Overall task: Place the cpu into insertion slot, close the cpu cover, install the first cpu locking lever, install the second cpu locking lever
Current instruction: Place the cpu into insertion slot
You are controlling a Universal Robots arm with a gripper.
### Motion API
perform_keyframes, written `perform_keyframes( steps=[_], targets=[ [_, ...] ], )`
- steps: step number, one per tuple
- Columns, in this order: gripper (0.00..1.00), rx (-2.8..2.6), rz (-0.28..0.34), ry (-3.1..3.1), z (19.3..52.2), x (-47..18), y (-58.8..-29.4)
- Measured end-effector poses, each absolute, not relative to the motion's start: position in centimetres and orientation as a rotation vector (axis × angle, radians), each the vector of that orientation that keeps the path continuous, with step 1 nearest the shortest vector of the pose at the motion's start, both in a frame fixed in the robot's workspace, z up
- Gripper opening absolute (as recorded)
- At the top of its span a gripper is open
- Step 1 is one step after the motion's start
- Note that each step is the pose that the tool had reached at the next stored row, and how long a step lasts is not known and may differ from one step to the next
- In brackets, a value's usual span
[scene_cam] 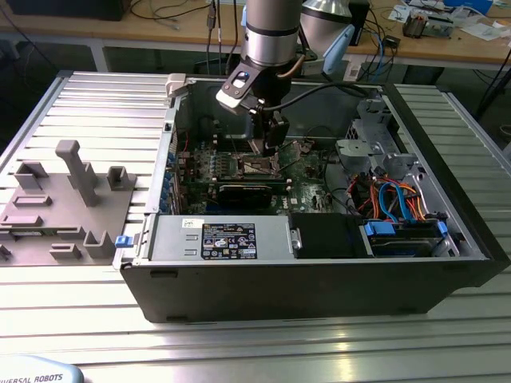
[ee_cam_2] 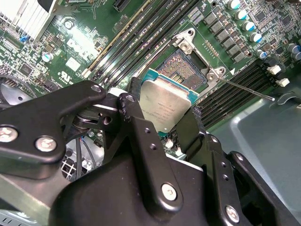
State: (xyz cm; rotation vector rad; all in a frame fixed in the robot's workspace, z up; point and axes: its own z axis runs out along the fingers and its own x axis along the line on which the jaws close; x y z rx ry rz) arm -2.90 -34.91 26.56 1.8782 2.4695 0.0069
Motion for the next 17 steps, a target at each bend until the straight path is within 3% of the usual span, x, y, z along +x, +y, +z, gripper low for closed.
perform_keyframes(
  steps=[17],
  targets=[
    [0.54, 1.888, 0.007, 2.462, 26.54, -2.91, -34.91]
  ],
)
